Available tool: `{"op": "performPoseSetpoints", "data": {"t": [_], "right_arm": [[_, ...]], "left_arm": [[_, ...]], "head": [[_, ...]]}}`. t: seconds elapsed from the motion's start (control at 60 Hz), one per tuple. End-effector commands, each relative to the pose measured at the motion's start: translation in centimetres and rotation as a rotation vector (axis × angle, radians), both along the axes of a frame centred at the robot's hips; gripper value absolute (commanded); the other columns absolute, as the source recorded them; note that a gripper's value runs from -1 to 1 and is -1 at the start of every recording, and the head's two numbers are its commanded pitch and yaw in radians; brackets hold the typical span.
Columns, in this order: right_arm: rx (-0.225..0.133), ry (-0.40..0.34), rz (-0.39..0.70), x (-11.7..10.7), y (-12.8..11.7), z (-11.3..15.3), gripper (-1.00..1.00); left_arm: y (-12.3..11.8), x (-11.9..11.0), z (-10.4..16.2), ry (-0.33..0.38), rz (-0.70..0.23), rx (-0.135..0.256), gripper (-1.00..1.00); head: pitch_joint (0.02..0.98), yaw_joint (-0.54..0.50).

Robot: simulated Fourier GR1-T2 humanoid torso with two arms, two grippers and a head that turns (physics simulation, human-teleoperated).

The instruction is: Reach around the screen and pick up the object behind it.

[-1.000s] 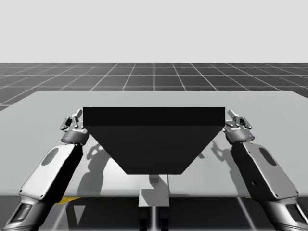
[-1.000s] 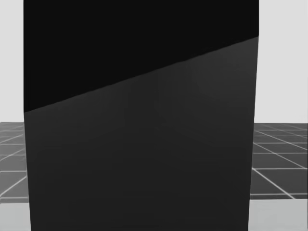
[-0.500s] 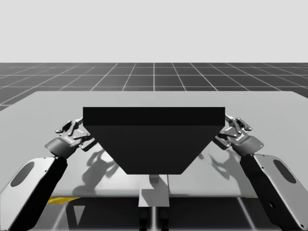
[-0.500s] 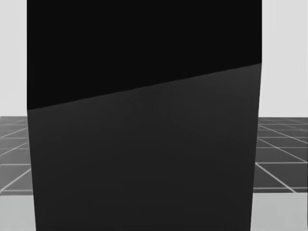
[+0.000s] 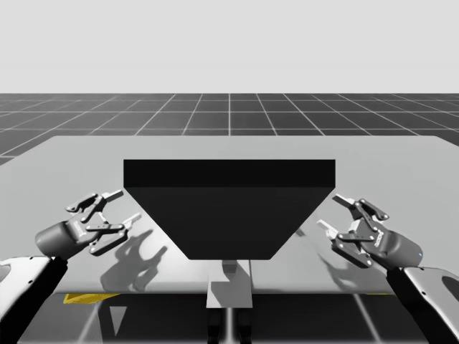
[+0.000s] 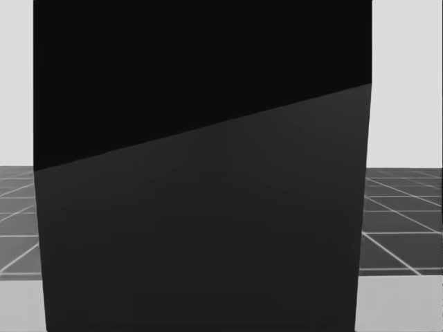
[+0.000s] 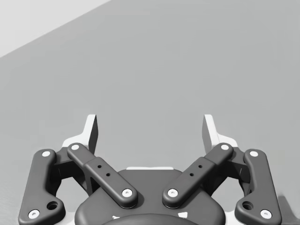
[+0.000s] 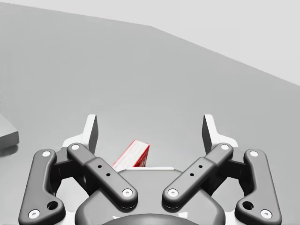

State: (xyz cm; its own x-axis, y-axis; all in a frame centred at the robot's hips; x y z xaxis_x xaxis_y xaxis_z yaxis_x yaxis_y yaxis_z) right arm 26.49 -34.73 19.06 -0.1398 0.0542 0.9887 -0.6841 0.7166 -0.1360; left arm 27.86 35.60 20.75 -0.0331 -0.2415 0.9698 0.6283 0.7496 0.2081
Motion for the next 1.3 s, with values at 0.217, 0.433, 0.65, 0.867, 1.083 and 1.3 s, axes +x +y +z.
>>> {"op": "performPoseSetpoints", "data": {"t": [0.217,0.433,0.65,0.867,1.083,1.3], "right_arm": [[0.008,0.081,0.090,-2.3,0.6,-3.9,-1.00],[0.025,0.080,-0.116,-0.7,2.2,-5.8,-1.00],[-0.045,0.132,-0.161,1.3,4.9,-7.0,-1.00],[-0.050,0.190,-0.211,2.8,7.0,-8.1,-1.00],[-0.059,0.254,-0.242,3.6,8.3,-9.1,-1.00],[-0.028,0.241,-0.284,3.4,8.0,-9.3,1.00]], "left_arm": [[0.2,-0.5,-1.5,0.040,-0.062,0.030,-1.00],[-0.1,-0.2,-1.9,0.052,-0.079,0.042,-1.00],[-0.6,0.0,-2.1,0.048,-0.094,0.057,-1.00],[-0.7,-0.1,-2.2,0.040,-0.102,0.063,-1.00],[-1.3,-0.4,-1.9,0.027,-0.119,0.074,-1.00],[-1.4,-0.5,-1.9,0.023,-0.116,0.087,-1.00]], "head": [[0.154,-0.05],[0.160,-0.05],[0.166,-0.05],[0.171,-0.05],[0.170,-0.05],[0.170,-0.05]]}}
